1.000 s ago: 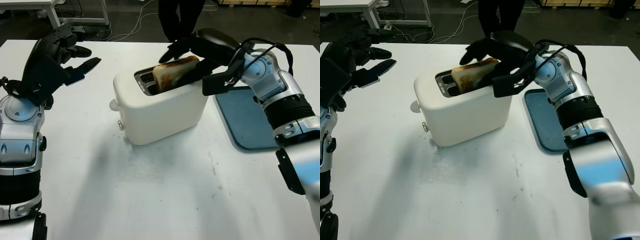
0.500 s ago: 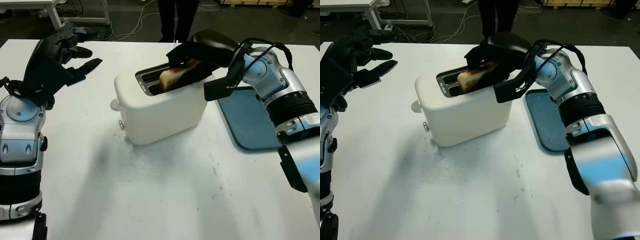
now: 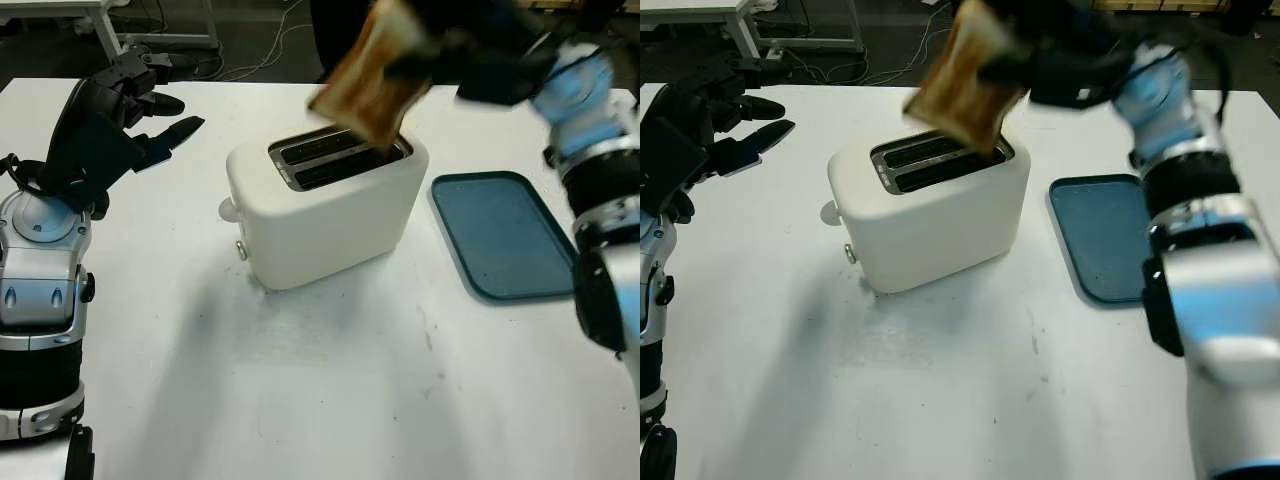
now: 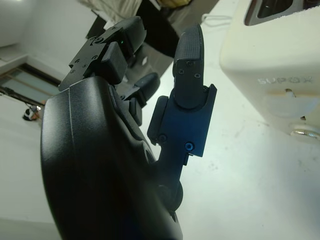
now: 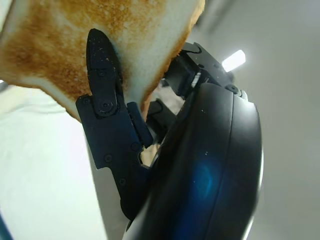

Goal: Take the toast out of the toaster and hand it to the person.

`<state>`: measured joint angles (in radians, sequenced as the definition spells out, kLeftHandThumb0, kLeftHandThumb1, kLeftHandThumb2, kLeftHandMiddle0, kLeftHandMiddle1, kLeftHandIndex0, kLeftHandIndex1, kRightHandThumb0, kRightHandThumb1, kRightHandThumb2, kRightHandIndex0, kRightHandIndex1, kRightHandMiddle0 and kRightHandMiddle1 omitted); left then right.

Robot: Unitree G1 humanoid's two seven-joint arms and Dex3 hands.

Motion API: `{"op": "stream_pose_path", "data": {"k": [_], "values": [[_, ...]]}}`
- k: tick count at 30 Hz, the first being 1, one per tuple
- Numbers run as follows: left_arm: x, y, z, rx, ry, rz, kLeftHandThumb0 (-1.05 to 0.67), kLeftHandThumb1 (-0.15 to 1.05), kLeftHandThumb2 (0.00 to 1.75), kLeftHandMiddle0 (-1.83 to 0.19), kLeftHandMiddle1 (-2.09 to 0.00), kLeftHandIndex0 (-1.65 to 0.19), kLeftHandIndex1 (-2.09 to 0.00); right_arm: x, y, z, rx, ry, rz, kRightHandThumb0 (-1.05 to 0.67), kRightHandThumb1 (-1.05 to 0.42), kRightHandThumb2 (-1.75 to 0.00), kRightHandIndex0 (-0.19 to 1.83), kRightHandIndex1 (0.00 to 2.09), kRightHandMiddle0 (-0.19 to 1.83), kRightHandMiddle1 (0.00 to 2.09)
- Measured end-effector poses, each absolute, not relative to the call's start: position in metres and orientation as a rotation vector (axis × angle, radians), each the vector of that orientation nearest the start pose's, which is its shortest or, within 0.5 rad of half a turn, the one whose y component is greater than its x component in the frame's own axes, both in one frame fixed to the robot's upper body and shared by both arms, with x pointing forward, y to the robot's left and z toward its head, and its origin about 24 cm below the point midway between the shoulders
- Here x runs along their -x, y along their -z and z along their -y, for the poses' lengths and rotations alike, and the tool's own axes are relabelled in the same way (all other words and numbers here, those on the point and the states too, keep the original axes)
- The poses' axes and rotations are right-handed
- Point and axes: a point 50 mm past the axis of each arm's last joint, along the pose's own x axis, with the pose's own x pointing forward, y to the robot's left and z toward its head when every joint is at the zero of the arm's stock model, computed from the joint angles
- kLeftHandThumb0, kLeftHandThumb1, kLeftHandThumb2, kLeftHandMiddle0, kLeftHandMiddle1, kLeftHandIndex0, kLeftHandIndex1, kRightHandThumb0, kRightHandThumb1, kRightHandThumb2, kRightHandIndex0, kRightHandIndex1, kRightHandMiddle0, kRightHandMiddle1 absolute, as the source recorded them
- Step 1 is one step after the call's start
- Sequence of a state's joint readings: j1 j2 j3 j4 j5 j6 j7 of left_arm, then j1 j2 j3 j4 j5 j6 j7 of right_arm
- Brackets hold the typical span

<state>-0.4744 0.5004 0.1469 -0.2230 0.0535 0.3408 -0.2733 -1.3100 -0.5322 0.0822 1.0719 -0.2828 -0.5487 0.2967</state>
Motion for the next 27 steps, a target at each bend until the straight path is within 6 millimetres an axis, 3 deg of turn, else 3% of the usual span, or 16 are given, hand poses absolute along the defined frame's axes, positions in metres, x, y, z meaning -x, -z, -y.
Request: {"op": "stream_pose_path", "data": {"k": [5, 11, 21, 27], "values": [[-0.303, -0.224, -0.217, -0.531, 0.084, 0.331, -0.51, 0.92, 0.24, -0.15, -0.96, -0.32, -0.53, -0.404, -0.309, 0.211, 0.604, -0.173, 0.529, -0.49, -0.92, -0.38, 1.05, 1.75, 0.8, 1.74], [-0.303, -0.224, -0.218, -0.529, 0.082, 0.33, -0.52, 0.92, 0.24, -0.17, -0.97, -0.33, -0.54, -0.407, -0.305, 0.23, 0.486, -0.017, 0.462, -0.43, -0.92, -0.45, 1.06, 1.75, 0.83, 1.75], [-0.303, -0.224, -0.218, -0.539, 0.078, 0.331, -0.52, 0.92, 0.25, -0.17, -0.96, -0.33, -0.53, -0.411, -0.283, 0.249, 0.432, 0.234, 0.371, -0.28, -0.92, -0.43, 0.93, 1.75, 0.65, 1.75], [-0.303, -0.224, -0.218, -0.538, 0.078, 0.332, -0.51, 0.92, 0.25, -0.15, -0.96, -0.33, -0.53, -0.418, -0.254, 0.24, 0.422, 0.298, 0.248, -0.26, -0.92, -0.38, 0.77, 1.75, 0.46, 1.75]]}}
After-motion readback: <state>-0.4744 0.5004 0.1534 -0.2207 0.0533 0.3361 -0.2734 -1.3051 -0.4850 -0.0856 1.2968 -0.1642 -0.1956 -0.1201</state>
